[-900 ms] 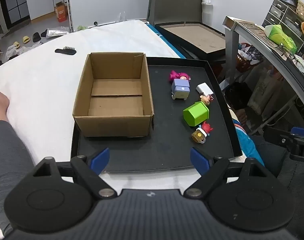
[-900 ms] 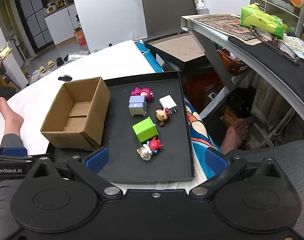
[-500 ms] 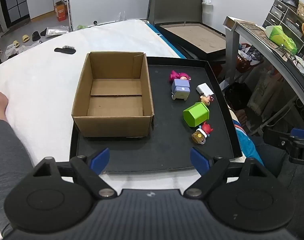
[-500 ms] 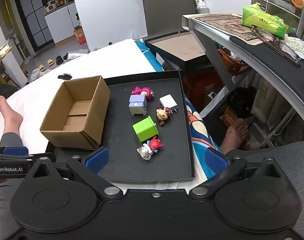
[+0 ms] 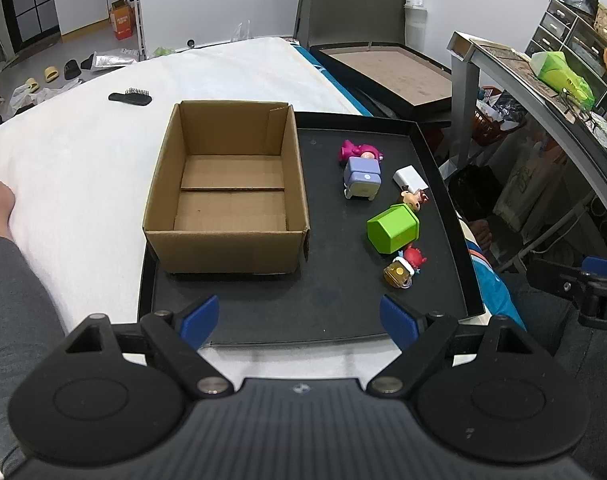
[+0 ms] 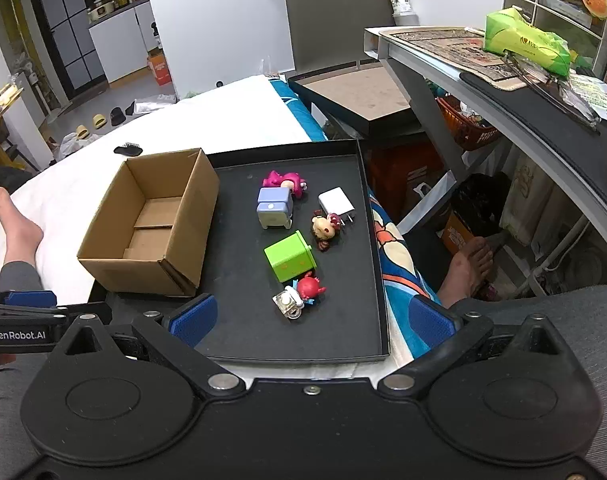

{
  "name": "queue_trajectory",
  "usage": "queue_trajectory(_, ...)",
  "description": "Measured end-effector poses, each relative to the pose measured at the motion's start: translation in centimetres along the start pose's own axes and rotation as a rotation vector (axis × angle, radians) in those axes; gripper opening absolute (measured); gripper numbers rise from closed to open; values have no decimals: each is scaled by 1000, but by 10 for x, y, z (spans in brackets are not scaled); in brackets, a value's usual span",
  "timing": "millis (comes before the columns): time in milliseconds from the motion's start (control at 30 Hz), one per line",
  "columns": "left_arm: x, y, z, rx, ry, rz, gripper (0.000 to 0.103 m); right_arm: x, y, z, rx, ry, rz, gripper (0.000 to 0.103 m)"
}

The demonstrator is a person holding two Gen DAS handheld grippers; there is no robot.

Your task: Organize rigid objects

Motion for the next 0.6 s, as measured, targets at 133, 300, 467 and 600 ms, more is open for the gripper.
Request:
queue_trajectory(133,-1,2,0,-5,-3,7,87,0,2,1,-2,-4,5,103)
queue_trajectory(300,-2,3,2,-7,-6,10,87,-1,3,1,-5,-5,6,103)
queue_trajectory(467,-2,3,1,-8,0,8,87,-1,3,3,-3,-7,2,103)
queue_trajectory(600,-3,3,1,-7,1,6,87,-2,3,4,-4,-7,1,103)
Point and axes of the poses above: each gripper's, at about its wrist camera, not at the fingertips, and y roughly against the way its jaws point, z to its right, x to its top, the point moved 9 cm from there along -y, roughly the way its jaws point, and after that the axes turned 15 degrees about -z, right-handed, at the moved point
